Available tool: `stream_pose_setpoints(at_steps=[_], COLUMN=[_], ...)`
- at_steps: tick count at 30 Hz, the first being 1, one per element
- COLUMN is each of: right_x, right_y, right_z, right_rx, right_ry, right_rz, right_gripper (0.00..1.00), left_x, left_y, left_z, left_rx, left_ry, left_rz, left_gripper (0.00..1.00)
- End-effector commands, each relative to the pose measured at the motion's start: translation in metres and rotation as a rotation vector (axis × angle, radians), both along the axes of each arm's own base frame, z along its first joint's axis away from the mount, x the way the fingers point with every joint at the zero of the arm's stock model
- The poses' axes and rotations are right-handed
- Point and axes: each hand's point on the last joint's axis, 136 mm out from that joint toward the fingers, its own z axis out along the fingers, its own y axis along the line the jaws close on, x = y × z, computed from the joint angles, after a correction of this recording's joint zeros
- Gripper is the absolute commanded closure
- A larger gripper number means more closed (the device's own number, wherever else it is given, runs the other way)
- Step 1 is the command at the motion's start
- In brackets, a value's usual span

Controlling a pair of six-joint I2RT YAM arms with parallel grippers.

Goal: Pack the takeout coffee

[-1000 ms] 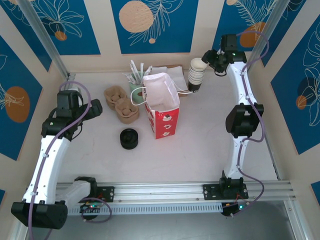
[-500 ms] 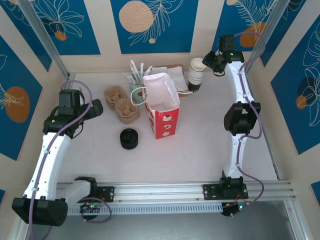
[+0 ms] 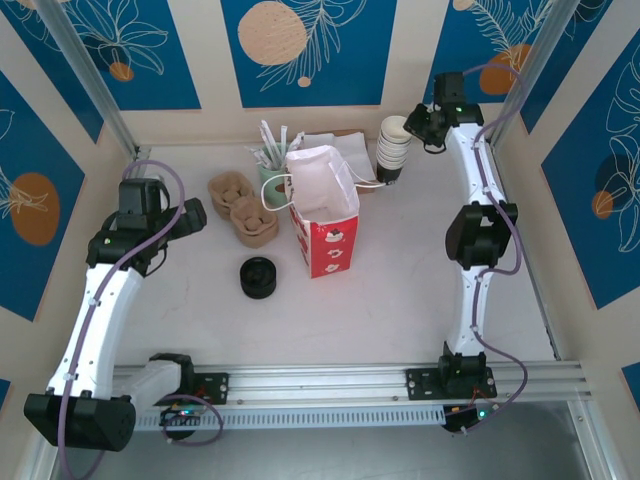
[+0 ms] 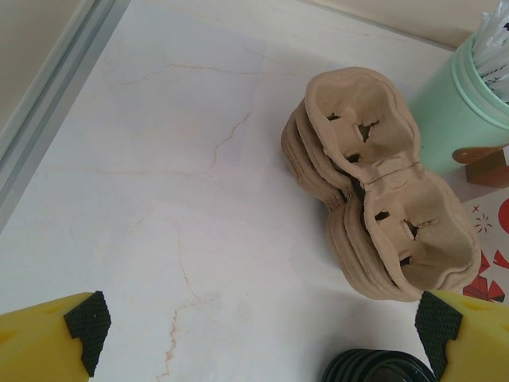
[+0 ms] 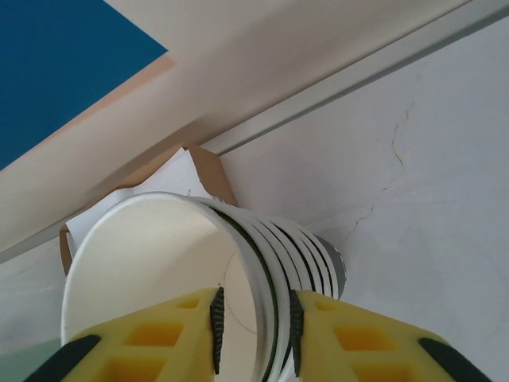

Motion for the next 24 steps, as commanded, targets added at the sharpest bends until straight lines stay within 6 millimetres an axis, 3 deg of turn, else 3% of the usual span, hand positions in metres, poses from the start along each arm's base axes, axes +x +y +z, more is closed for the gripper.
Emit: stream_pose_setpoints(at_steps=[1,3,19,24], right_x=[0.004,0.004,0.001,-0.003], right_y=[0.007,0.007,0.009,0.009], right_z=[0.009,0.009,0.026,0.041], right_rx=[0.002,0.001,-0.031,-0.033], right_ry=[-0.026,-0.026,-0.048,-0.067], right_rz=[0.017,0.017,0.037,0.037], right_gripper=[0.78,0.84,0.9,0.94], left_x=[0.001,0.001,0.0,-0.001], left_y=[-0.001,-0.001,-0.002,-0.003], left_z=[0.007,0.007,0.001,0.005], left_rx=[0.004,0.005,-0.003,-0.007], left_ry=[-0.015,-0.013,0.006,0.005], left_rz=[0.0,-0.001,-0.007,-0.009], left_gripper=[0.0,0.0,0.0,0.0])
